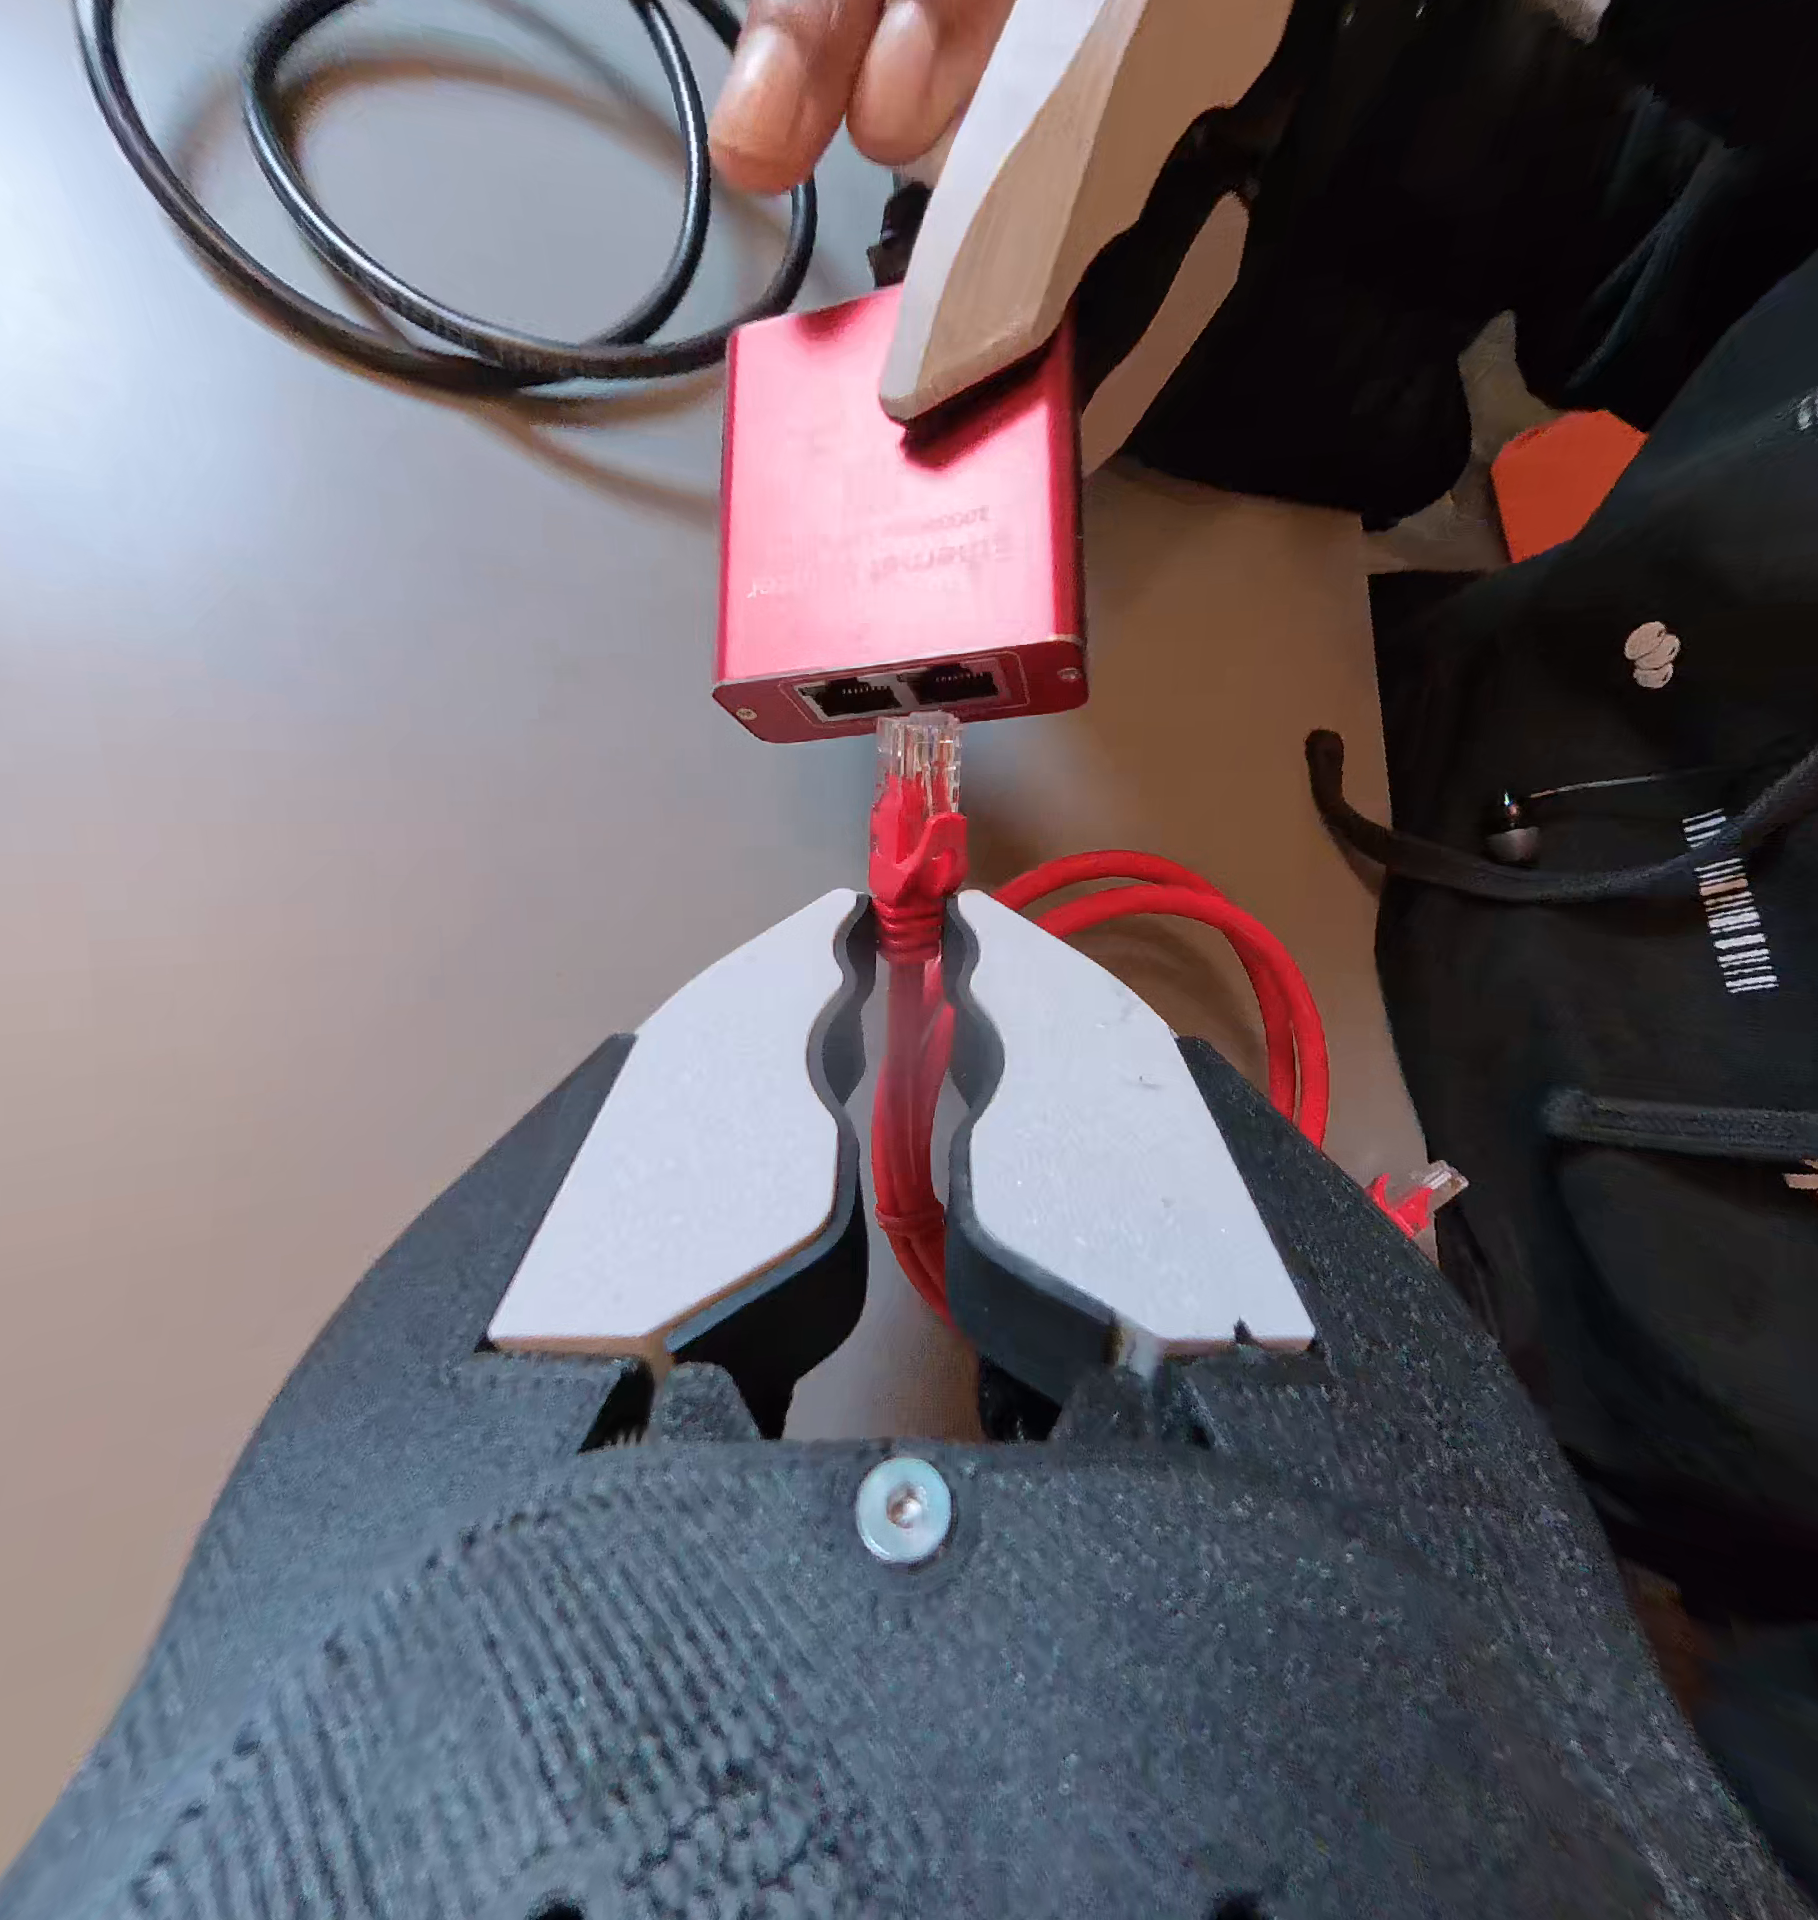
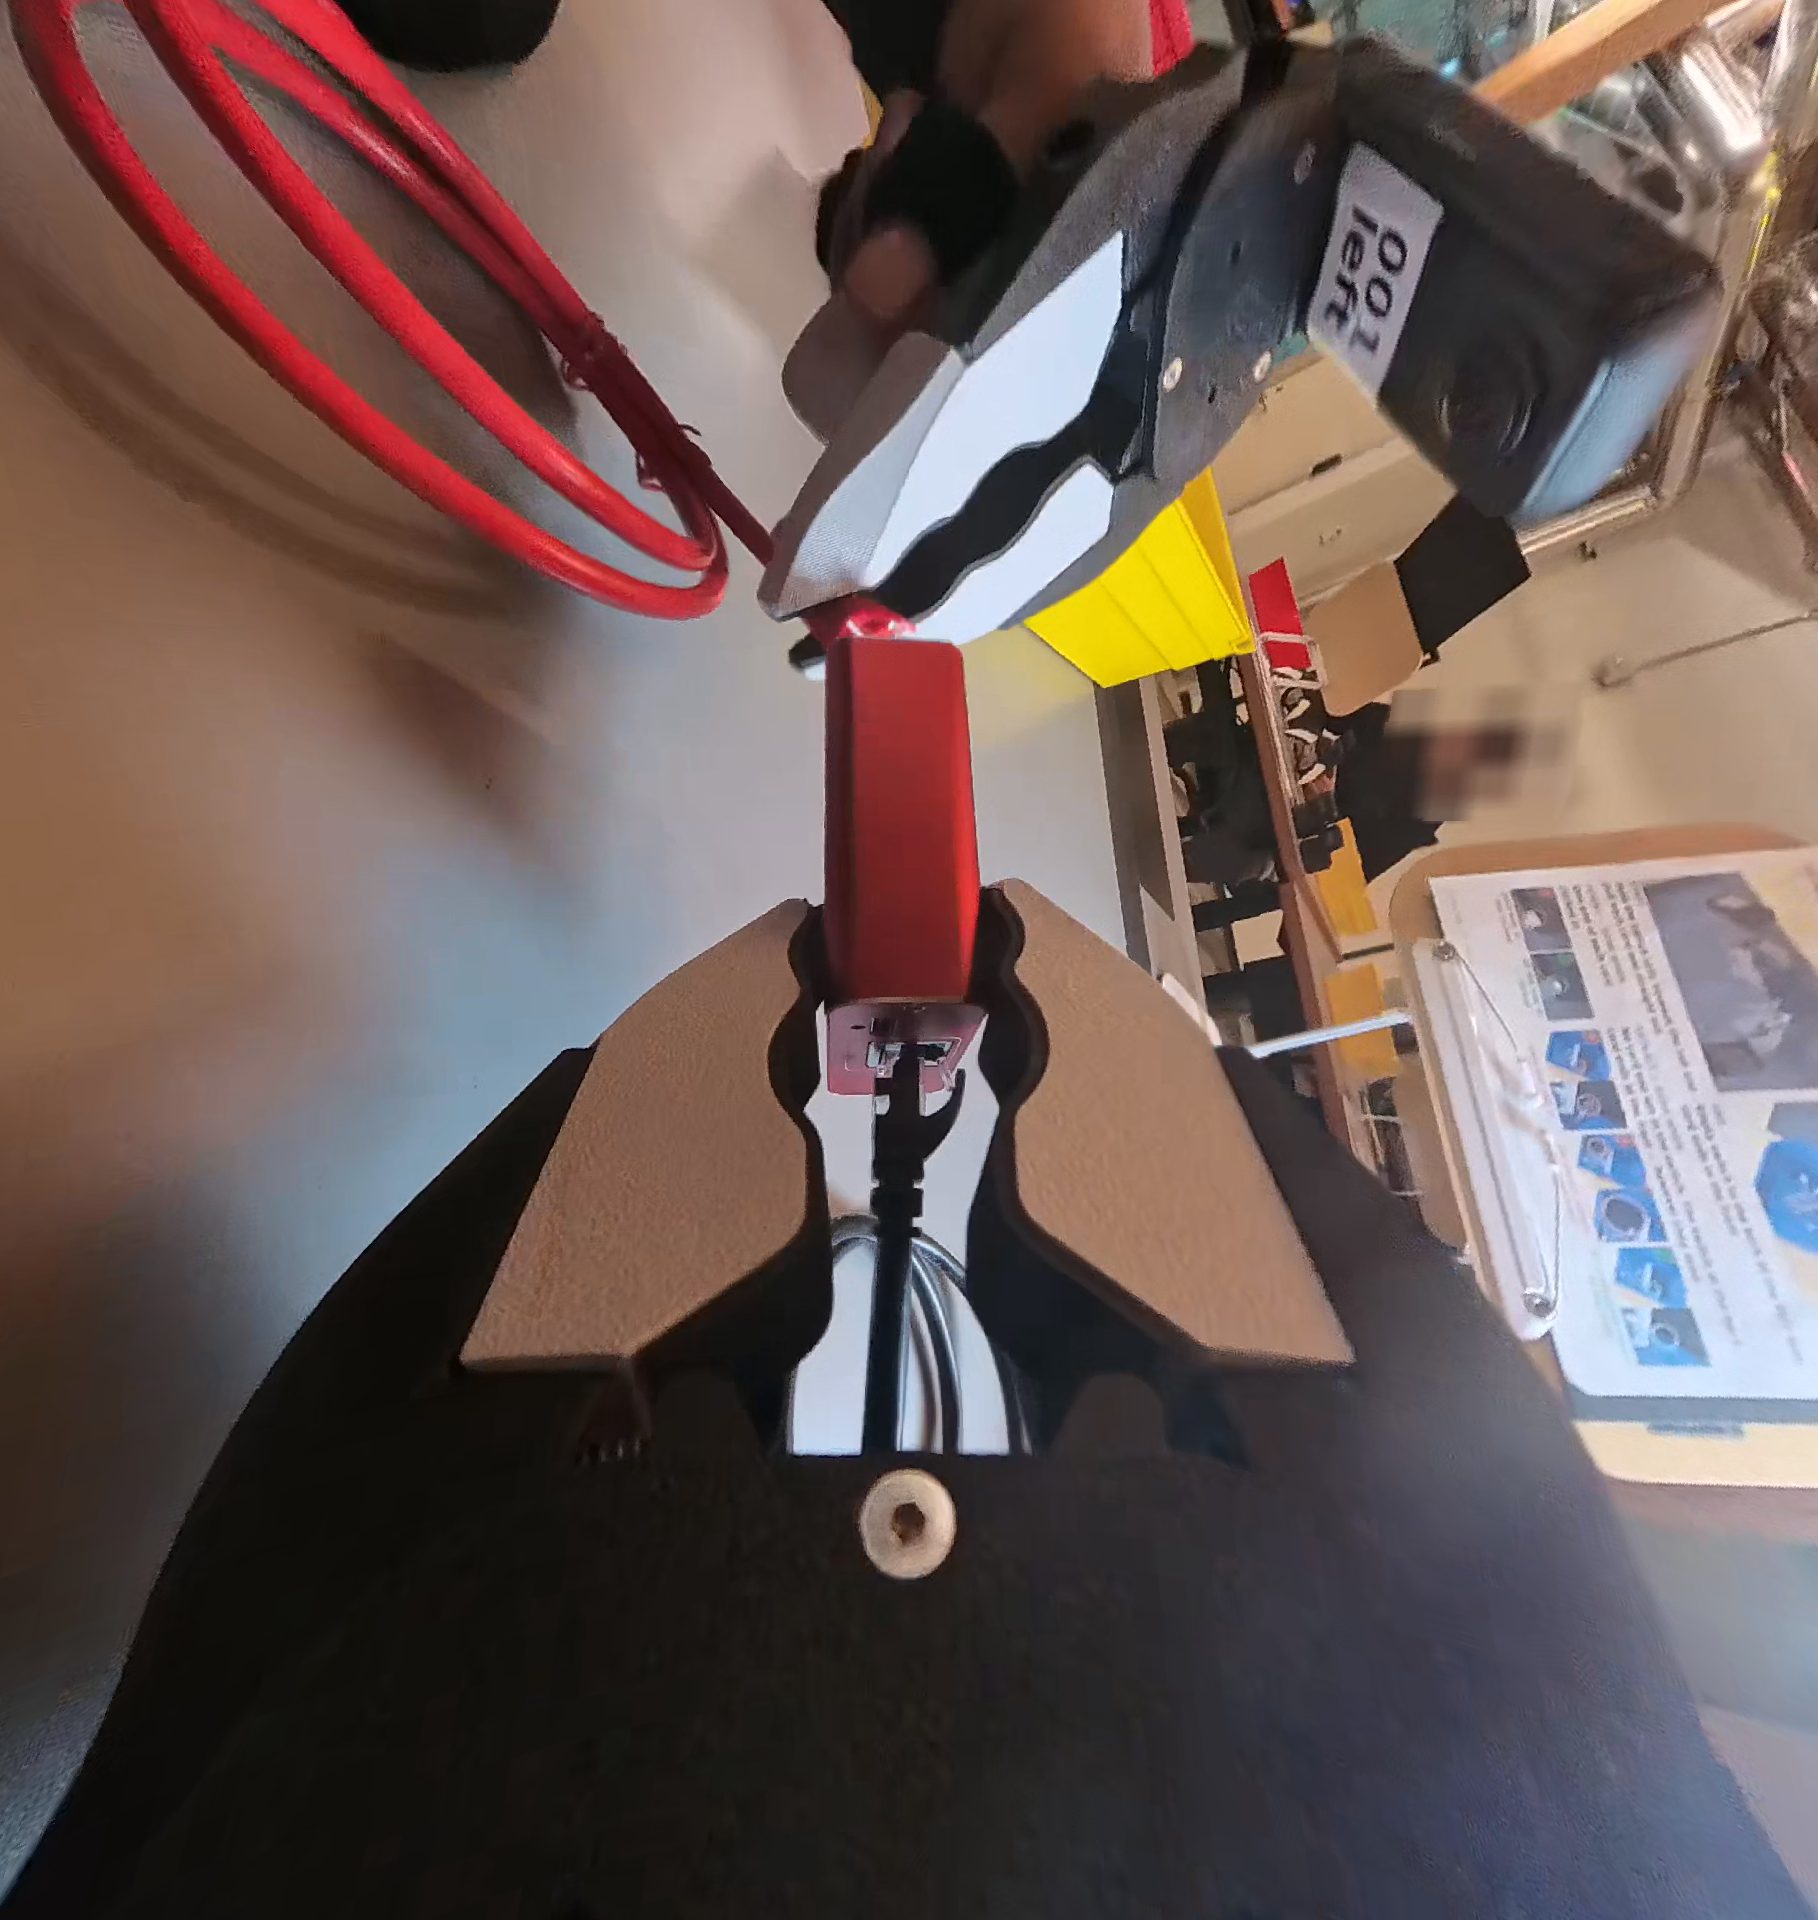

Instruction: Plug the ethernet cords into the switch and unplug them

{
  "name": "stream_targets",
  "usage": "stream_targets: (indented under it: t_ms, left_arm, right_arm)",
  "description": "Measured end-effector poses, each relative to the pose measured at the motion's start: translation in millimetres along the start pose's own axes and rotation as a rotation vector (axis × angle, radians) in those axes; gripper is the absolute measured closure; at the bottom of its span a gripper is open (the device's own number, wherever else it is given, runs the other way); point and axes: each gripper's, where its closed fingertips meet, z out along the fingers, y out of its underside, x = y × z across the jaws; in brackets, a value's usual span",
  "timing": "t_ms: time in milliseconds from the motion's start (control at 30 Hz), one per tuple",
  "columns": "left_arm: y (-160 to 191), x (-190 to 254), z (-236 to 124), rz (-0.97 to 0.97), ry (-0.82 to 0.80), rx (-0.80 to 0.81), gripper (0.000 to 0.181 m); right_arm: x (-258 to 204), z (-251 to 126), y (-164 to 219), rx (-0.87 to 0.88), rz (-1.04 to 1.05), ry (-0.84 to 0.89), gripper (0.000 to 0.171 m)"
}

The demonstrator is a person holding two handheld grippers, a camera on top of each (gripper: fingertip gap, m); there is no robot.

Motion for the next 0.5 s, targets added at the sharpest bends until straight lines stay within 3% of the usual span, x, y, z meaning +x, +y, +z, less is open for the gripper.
stream_targets:
  t_ms: [333,500]
  left_arm:
    - [17.8,-7.8,9.6,0.011,0.008,-0.240,0.170]
    - [19.9,7.3,8.8,0.012,0.198,-0.294,0.170]
  right_arm:
    - [-15.9,5.2,-6.5,-0.024,-0.142,-0.040,0.144]
    - [-18.8,-0.6,-20.5,0.017,-0.199,-0.041,0.144]
